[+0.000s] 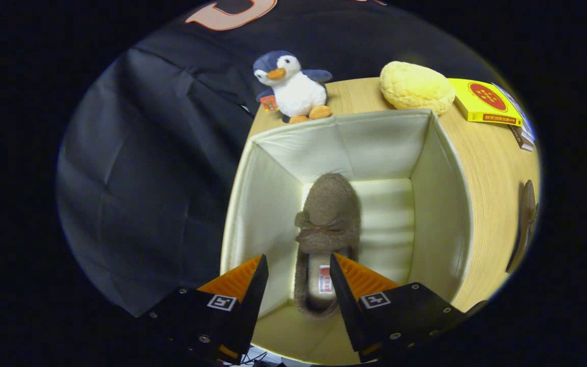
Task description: Open the storage box then place both shoes into the box .Put the left shoe in first, then the right shoe, with the right side of both shoes facing outward in a uniform manner.
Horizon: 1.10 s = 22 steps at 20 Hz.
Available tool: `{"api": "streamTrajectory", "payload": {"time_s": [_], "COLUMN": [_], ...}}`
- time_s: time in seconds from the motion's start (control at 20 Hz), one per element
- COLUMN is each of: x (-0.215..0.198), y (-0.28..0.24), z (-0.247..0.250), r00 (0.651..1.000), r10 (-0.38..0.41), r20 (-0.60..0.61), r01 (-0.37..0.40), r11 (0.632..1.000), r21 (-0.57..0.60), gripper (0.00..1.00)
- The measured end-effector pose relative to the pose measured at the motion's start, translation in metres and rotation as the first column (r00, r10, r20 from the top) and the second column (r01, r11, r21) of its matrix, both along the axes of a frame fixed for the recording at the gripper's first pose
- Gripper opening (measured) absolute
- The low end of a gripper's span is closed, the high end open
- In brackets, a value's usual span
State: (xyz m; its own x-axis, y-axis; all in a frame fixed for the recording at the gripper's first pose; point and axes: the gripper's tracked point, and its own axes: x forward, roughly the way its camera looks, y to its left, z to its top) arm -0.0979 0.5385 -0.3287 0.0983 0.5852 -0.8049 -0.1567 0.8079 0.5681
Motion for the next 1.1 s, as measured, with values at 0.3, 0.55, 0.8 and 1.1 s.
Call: {"api": "streamTrajectory", "payload": {"time_s": [0.3,0.55,0.8,1.1], "x": [0.013,0.026,0.030,0.033], "y": [-0.058,-0.128,-0.206,-0.301], "z": [0.061,0.078,0.073,0.037], "r00": [0.992,0.973,0.955,0.946], "r10": [-0.006,-0.059,-0.094,-0.142], "r20": [0.129,0.224,0.282,0.292], "r01": [-0.005,0.041,0.075,0.149], "r11": [0.996,0.996,0.994,0.989], "r21": [0.085,0.085,0.079,-0.001], "gripper": [0.91,0.96,0.96,0.96]}}
